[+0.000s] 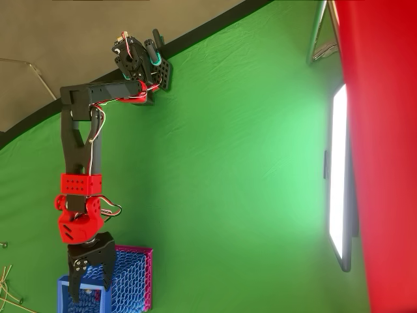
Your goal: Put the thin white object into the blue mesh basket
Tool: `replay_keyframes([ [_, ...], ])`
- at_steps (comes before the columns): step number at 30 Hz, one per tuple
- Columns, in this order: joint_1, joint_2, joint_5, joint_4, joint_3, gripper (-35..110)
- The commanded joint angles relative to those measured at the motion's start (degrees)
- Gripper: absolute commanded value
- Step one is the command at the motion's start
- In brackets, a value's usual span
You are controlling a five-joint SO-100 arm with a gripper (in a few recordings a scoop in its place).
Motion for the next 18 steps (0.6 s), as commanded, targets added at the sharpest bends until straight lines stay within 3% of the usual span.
replay_keyframes([
  [1,1.2,4.5,-0.3,1.2,-1.0,32],
  [11,-8.0,9.6,-1.5,10.6,-0.4,31],
  [18,-14.7,22.7,-4.9,13.5,11.3,19],
])
